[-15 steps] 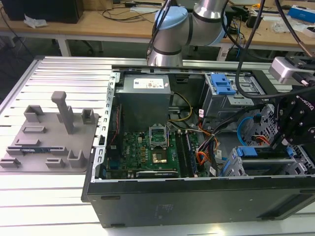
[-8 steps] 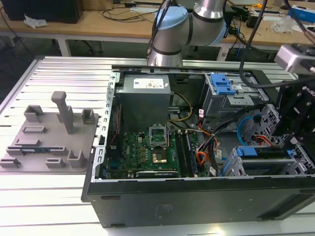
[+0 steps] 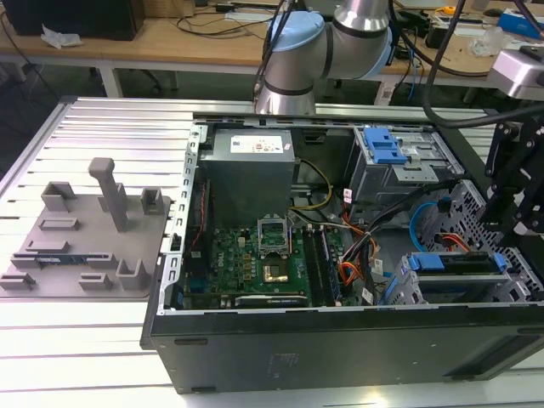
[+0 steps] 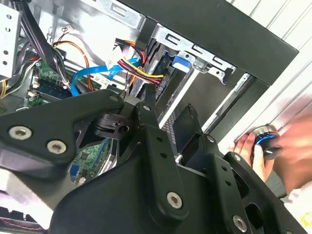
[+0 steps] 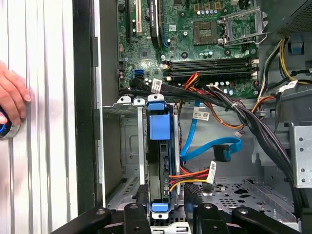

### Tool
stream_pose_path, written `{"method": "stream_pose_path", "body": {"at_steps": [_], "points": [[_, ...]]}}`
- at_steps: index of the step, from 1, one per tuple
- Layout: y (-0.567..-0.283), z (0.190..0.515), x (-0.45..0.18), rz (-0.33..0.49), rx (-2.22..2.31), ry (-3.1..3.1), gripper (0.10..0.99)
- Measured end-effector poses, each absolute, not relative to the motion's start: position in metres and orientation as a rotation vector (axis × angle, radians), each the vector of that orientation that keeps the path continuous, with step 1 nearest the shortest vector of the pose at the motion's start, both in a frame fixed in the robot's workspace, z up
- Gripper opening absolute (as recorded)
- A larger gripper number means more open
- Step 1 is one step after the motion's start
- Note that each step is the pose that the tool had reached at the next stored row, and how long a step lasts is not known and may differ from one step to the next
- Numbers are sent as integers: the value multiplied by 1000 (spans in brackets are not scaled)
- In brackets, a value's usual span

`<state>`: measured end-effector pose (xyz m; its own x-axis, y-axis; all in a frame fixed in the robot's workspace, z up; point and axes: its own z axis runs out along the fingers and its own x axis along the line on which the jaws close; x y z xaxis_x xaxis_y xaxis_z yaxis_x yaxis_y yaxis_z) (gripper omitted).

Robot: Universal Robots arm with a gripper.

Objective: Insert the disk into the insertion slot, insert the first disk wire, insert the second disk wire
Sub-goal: 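Insert the second disk wire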

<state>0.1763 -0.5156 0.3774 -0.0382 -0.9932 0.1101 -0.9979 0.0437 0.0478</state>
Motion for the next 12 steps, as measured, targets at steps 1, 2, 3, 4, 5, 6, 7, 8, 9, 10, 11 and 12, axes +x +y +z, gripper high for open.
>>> {"method": "stream_pose_path", "body": {"at_steps": [1,2,3,4,5,6,7,8,9,10,11,12], "points": [[-516,377,176,64,2097,-2185,424],[-516,377,176,64,2097,-2185,424],[-516,377,176,64,2097,-2185,424],[-516,377,176,64,2096,-2184,424],[-515,377,176,64,2096,-2184,424],[-515,377,176,65,2096,-2184,424],[-515,377,176,65,2096,-2184,424],[-515,377,176,65,2096,-2184,424],[-515,377,176,65,2096,-2184,424],[-515,377,176,65,2096,-2184,424],[-513,377,176,67,2095,-2183,424],[-505,377,176,74,2092,-2180,424]]}}
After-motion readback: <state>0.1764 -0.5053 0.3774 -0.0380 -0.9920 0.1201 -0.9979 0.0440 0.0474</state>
